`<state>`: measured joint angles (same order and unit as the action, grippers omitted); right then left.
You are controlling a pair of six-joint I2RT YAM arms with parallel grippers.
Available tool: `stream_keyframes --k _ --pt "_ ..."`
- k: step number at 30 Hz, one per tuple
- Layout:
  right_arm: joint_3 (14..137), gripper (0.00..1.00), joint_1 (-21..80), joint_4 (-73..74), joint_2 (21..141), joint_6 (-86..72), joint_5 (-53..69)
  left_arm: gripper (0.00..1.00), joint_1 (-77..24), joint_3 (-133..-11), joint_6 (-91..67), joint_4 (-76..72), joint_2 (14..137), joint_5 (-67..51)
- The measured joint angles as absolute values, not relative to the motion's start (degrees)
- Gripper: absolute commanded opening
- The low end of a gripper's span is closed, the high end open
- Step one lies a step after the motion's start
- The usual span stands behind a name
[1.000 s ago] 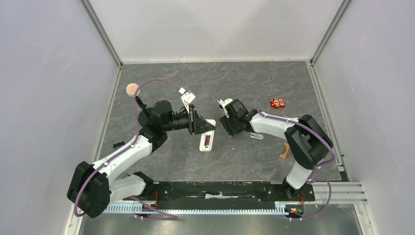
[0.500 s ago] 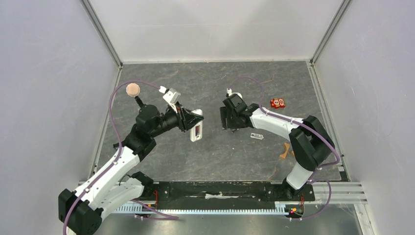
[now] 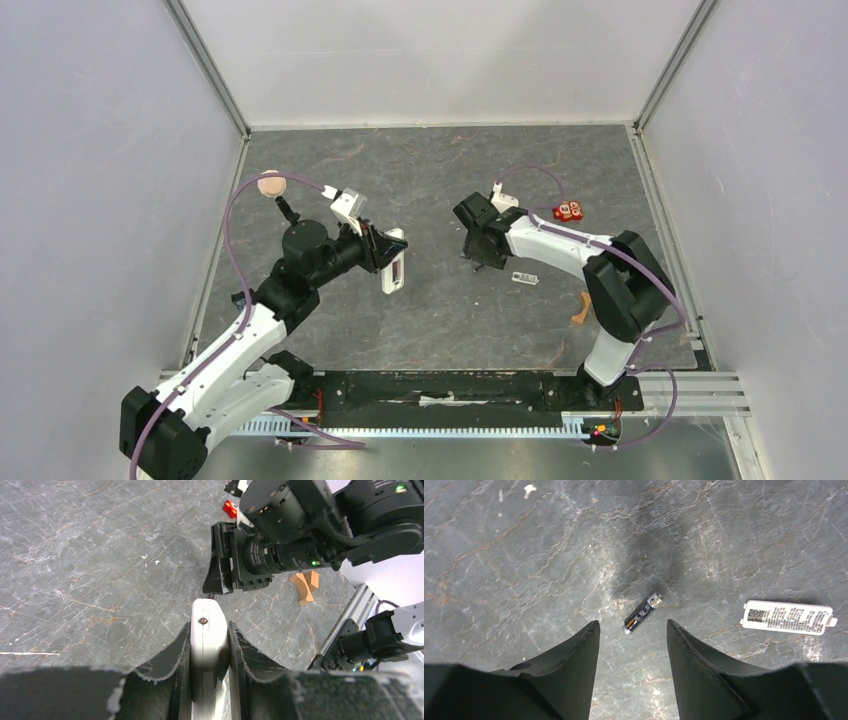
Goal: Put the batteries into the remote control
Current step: Move the battery to the center of the board, then pick up the battery from the center of the board, then load the battery into the remote control.
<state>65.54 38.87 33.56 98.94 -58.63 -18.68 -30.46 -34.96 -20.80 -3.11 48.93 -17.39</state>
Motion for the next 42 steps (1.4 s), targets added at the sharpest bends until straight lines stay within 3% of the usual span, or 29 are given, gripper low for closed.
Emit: stream_keyframes --k 11,25,29,35,42 --pt "68.5 0.46 38.8 35.5 104.8 -63.4 -22.8 0.02 -30.5 -33.8 -20.8 -2.2 47.2 -16.4" --pt "68.4 0.07 38.7 34.0 106.5 -62.9 -22.3 0.02 -30.5 -33.7 -20.8 -2.0 47.3 -15.0" --pt "66.9 0.03 38.7 31.4 105.5 -58.7 -21.6 0.02 -30.5 -33.7 -21.2 -2.0 48.5 -15.0" --pt "62.9 0.0 38.6 23.7 99.8 -47.4 -16.9 0.02 -30.5 -33.7 -25.1 -2.3 53.4 -15.7" --pt "52.7 0.0 38.6 6.3 80.2 -35.9 -6.4 0.02 -30.4 -35.0 -33.3 -5.9 59.5 -19.0"
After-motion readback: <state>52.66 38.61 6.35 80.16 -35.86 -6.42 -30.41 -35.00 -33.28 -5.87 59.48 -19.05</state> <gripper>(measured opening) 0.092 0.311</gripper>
